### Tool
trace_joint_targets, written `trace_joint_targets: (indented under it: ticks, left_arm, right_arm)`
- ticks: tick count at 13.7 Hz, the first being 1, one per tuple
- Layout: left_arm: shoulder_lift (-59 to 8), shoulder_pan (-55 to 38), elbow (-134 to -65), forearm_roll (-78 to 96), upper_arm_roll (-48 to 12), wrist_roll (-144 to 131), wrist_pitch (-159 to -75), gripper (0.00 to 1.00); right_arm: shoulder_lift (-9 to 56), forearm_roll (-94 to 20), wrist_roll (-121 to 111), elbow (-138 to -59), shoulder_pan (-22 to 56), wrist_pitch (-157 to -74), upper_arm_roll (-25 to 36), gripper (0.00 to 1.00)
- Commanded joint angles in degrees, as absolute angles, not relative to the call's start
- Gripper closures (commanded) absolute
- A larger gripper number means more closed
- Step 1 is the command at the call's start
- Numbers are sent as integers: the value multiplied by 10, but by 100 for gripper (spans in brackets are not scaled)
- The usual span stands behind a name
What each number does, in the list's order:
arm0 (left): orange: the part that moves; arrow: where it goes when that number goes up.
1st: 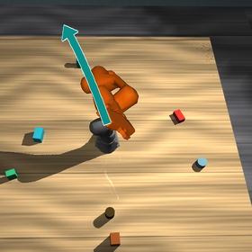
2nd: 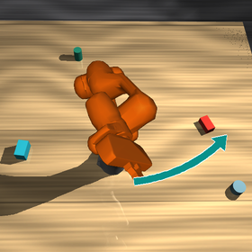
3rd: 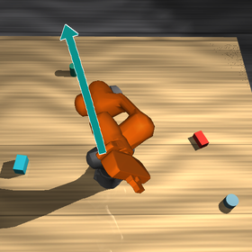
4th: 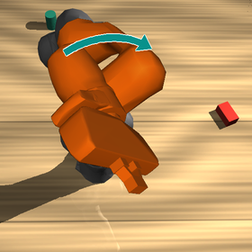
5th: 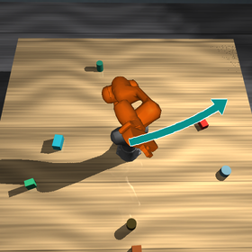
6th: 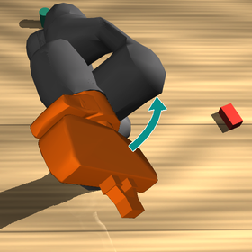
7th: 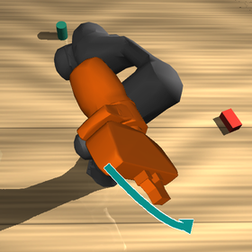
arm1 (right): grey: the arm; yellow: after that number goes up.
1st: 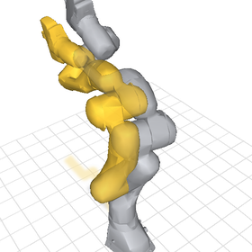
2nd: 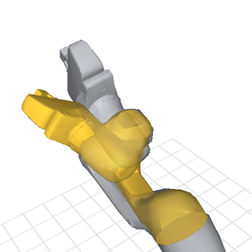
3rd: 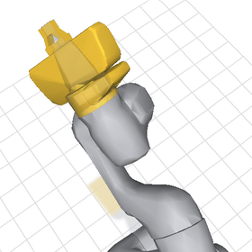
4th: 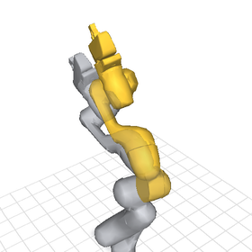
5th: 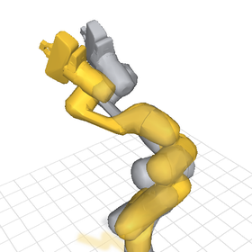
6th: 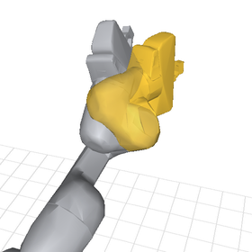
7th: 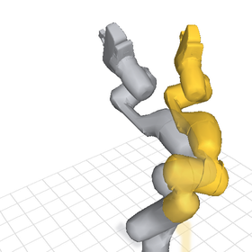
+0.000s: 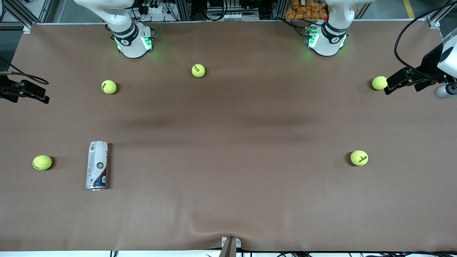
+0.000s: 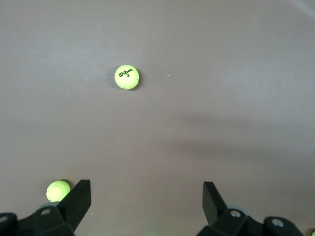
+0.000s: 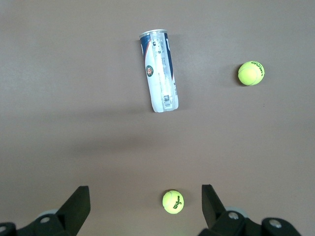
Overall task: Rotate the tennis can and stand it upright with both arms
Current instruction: 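Reach the right gripper toward the white tennis ball can, then close the right gripper around the middle of the lying can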
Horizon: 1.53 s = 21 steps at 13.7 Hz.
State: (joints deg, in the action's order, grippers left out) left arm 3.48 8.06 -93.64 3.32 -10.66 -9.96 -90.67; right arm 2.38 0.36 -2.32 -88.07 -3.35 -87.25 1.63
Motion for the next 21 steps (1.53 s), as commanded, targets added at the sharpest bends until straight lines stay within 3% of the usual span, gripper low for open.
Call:
trace_joint_targets:
  ticks: [1,9,15,21]
  left_arm:
    - [47,86,-943,42,-107,-94,-896,0]
    - [43,85,-932,40,-107,-93,-896,0]
    - [44,84,-931,40,-107,-93,-894,0]
    - [44,84,-932,40,-107,-93,-893,0]
  right_arm:
    - [22,5,-24,-874,-35,-865,16,0]
    - [35,3,-23,-868,-35,-873,15,0]
    - [133,13,-25,-853,-37,-886,16,0]
    - [231,10,-85,-858,-38,-1001,16,0]
